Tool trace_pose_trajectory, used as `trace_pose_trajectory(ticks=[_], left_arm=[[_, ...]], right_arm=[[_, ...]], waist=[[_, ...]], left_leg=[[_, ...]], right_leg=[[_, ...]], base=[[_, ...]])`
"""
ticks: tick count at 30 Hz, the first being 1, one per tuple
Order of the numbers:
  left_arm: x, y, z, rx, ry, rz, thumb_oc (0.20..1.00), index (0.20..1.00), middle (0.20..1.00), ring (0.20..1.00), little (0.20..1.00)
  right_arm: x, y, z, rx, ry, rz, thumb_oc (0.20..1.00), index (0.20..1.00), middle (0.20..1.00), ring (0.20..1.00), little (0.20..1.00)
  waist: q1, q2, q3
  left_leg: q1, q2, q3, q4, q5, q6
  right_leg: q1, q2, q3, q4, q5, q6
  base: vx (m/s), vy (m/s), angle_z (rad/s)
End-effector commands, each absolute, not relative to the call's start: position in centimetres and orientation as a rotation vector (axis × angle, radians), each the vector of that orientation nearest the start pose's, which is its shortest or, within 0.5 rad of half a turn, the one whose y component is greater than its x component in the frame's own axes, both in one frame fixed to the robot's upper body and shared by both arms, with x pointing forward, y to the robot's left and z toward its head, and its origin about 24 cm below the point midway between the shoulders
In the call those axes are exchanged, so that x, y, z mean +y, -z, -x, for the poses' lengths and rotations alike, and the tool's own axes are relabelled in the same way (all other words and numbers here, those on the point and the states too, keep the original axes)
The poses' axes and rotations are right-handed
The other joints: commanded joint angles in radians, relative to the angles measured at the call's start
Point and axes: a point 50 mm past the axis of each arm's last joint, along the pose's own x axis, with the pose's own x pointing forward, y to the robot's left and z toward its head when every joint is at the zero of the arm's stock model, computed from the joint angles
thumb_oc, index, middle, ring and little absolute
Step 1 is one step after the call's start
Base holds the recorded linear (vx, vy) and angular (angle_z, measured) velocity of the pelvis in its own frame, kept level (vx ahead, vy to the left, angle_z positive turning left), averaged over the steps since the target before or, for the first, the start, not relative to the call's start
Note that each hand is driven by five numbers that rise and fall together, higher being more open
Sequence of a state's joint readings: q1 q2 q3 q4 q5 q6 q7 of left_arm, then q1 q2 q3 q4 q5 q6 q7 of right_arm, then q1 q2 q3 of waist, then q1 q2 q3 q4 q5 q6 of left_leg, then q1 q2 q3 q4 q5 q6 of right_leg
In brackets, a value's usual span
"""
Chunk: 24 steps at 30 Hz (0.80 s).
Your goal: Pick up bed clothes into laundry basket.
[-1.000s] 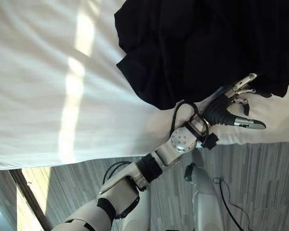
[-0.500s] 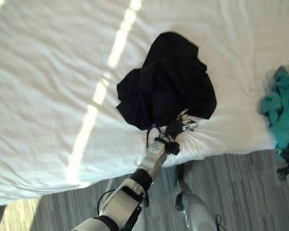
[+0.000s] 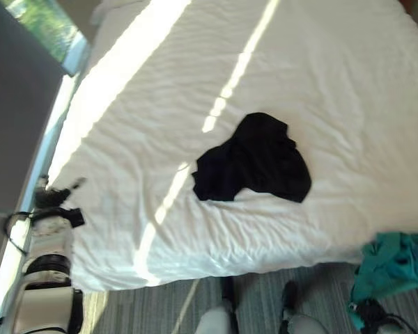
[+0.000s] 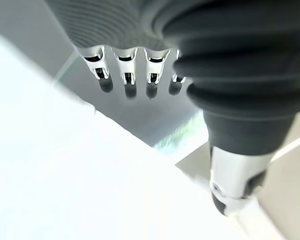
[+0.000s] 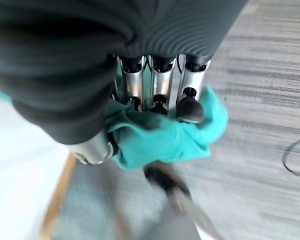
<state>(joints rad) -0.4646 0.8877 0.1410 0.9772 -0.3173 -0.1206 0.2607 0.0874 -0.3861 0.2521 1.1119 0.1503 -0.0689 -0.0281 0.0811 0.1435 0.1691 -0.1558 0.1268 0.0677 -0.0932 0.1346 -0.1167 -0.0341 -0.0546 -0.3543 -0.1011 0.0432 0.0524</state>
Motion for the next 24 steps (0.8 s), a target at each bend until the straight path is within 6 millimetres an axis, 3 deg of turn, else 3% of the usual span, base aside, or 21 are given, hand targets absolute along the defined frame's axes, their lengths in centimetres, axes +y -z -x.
trace_pose_trajectory(ticks=[1,3,5,6,7,8,9,12,16,20,24], left_arm=[[44.6,-12.8,-24.6,0.123,-0.913,-0.562,1.000,1.000,1.000,1.000,1.000],[42.9,-14.1,-25.8,-0.013,-0.859,-0.522,1.000,1.000,1.000,1.000,1.000],[39.4,-13.7,-27.4,-0.098,-0.730,-0.507,1.000,1.000,1.000,1.000,1.000],[37.2,-13.9,-28.7,-0.149,-0.657,-0.497,1.000,1.000,1.000,1.000,1.000],[32.9,-13.8,-30.7,-0.217,-0.512,-0.490,1.000,1.000,1.000,1.000,1.000],[31.0,-14.0,-31.5,-0.248,-0.450,-0.500,1.000,1.000,1.000,1.000,1.000],[30.9,-13.9,-31.5,-0.249,-0.448,-0.500,1.000,1.000,1.000,1.000,1.000],[24.4,-15.3,-33.5,-0.372,-0.236,-0.578,1.000,1.000,1.000,1.000,1.000],[18.3,-16.8,-33.6,-0.523,-0.032,-0.707,1.000,1.000,1.000,1.000,1.000],[13.8,-17.3,-33.6,-0.622,0.097,-0.829,1.000,1.000,1.000,1.000,1.000],[12.4,-16.9,-34.3,-0.615,0.133,-0.930,1.000,1.000,1.000,1.000,1.000]], right_arm=[[-24.0,16.3,-4.7,1.263,0.003,0.256,0.200,0.200,0.200,0.200,0.200],[-23.7,16.4,-4.4,1.278,0.003,0.237,0.200,0.200,0.200,0.200,0.200],[-23.7,16.5,-3.9,1.300,-0.006,0.252,0.200,0.200,0.200,0.200,0.200],[-23.5,16.6,-4.2,1.297,-0.010,0.255,0.200,0.200,0.200,0.200,0.200],[-23.5,16.5,-4.8,1.288,-0.013,0.267,0.200,0.200,0.200,0.200,0.200],[-23.4,16.6,-4.8,1.289,-0.022,0.279,0.200,0.200,0.200,0.200,0.200],[-23.5,16.6,-4.8,1.289,-0.019,0.278,0.200,0.200,0.200,0.200,0.200],[-23.4,16.6,-4.8,1.291,-0.042,0.305,0.200,0.200,0.200,0.200,0.200],[-23.1,16.7,-4.6,1.308,-0.042,0.303,0.200,0.200,0.200,0.200,0.200],[-22.8,16.8,-4.7,1.297,-0.024,0.286,0.200,0.200,0.200,0.200,0.200],[-23.0,16.7,-5.0,1.284,-0.013,0.291,0.200,0.200,0.200,0.200,0.200]], waist=[[0.047,-0.075,-0.060],[0.049,-0.078,-0.069],[0.043,-0.079,-0.075],[0.038,-0.083,-0.077],[0.035,-0.089,-0.078],[0.034,-0.090,-0.078],[0.037,-0.090,-0.077],[0.020,-0.104,-0.081],[0.007,-0.117,-0.083],[-0.021,-0.125,-0.088],[-0.036,-0.130,-0.086]], left_leg=[[0.061,-0.002,-0.002,0.006,-0.072,-0.035],[0.071,-0.008,-0.007,0.006,-0.077,-0.033],[0.078,-0.010,-0.007,0.006,-0.081,-0.030],[0.080,-0.011,-0.006,0.006,-0.083,-0.029],[0.084,-0.014,-0.005,0.006,-0.088,-0.026],[0.085,-0.015,-0.004,0.006,-0.090,-0.025],[0.086,-0.015,-0.004,0.006,-0.091,-0.025],[0.086,-0.017,0.002,0.006,-0.097,-0.023],[0.090,-0.019,0.001,0.006,-0.106,-0.023],[0.101,-0.016,0.010,0.006,-0.117,-0.021],[0.107,-0.013,0.025,0.006,-0.122,-0.019]], right_leg=[[0.041,-0.120,0.036,0.014,-0.052,0.142],[0.055,-0.124,0.029,0.014,-0.055,0.144],[0.063,-0.130,0.029,0.014,-0.057,0.147],[0.064,-0.132,0.030,0.014,-0.054,0.148],[0.066,-0.135,0.033,0.014,-0.051,0.149],[0.066,-0.137,0.035,0.014,-0.050,0.150],[0.066,-0.137,0.036,0.014,-0.050,0.150],[0.064,-0.141,0.040,0.014,-0.042,0.154],[0.069,-0.144,0.041,0.014,-0.041,0.156],[0.069,-0.144,0.055,0.014,-0.041,0.158],[0.060,-0.141,0.070,0.014,-0.038,0.158]], base=[[0.10,0.022,0.60],[0.06,0.033,0.30],[0.03,0.052,0.09],[0.02,0.049,0.08],[0.01,0.046,0.04],[0.01,0.036,0.01],[0.00,0.025,-0.07],[0.01,0.018,-0.18],[0.01,0.013,-0.17],[0.01,0.005,0.01],[0.01,0.013,-0.08]])
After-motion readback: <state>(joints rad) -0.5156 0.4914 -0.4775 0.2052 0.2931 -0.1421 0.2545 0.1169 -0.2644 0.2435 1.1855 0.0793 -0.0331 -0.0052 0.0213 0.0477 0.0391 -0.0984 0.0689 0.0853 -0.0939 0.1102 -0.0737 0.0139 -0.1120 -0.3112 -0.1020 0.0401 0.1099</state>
